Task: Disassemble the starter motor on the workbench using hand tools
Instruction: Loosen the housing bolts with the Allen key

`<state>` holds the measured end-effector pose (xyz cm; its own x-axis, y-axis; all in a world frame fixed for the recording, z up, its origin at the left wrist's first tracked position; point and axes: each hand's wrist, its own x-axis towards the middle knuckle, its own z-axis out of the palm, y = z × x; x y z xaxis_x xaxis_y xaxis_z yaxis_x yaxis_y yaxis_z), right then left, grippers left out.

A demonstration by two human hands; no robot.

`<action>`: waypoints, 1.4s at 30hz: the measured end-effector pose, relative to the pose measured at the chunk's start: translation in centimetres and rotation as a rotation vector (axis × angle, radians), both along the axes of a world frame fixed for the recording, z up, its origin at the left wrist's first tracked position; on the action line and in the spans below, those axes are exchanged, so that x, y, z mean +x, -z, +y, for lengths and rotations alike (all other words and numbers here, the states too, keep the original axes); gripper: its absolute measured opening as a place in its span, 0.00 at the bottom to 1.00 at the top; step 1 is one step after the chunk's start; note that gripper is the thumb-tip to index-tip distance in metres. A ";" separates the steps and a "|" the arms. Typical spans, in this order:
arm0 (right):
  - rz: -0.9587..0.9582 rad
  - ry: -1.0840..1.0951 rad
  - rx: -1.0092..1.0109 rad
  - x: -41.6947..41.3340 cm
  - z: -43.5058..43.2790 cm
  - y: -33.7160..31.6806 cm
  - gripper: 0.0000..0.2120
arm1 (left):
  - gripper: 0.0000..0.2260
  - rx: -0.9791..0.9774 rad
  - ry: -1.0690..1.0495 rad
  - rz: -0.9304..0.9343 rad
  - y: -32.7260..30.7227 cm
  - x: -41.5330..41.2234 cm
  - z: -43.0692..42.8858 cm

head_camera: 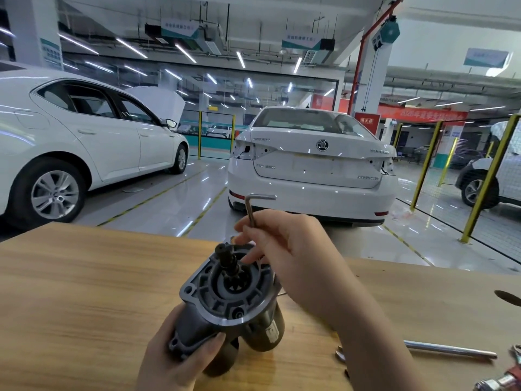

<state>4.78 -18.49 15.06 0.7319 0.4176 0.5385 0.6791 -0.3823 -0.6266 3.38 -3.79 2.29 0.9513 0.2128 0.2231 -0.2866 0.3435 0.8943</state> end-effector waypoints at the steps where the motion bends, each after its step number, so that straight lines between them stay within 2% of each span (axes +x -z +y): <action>1: -0.013 0.014 0.014 0.1 0.3 0.2 0.08 | 0.21 0.002 -0.002 -0.002 0.0 0.0 0.0; 3: -0.001 0.034 0.070 0.4 0.9 0.5 0.06 | 0.21 0.009 0.002 0.002 0.1 0.1 0.1; 8: 0.043 0.092 0.199 0.8 1.6 1.1 0.10 | 0.19 0.004 0.028 -0.002 0.2 0.2 0.3; 18: -0.033 0.119 0.184 1.0 1.5 1.2 0.10 | 0.17 0.053 0.017 -0.013 0.3 0.0 0.3; 21: -0.009 0.132 0.239 1.1 1.7 1.4 0.08 | 0.17 0.017 0.026 0.005 0.3 0.1 0.3; 29: 0.007 0.177 0.346 1.5 1.6 1.7 0.13 | 0.18 0.078 0.043 0.034 0.3 0.1 0.6; 34: -0.031 0.122 0.230 1.7 1.4 1.7 0.05 | 0.18 0.080 0.048 0.020 0.2 0.0 0.6; 38: -0.040 0.119 0.259 1.8 1.6 1.7 0.03 | 0.18 0.078 0.056 0.034 0.1 0.1 0.6; 42: -0.031 0.171 0.357 1.9 1.6 1.9 0.11 | 0.17 0.053 0.050 0.040 0.1 -0.1 0.6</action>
<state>6.71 -16.85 13.12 0.7559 0.0738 0.6505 0.6451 -0.2530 -0.7210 3.25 -3.20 2.20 0.9687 0.1537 0.1948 -0.2343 0.3080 0.9221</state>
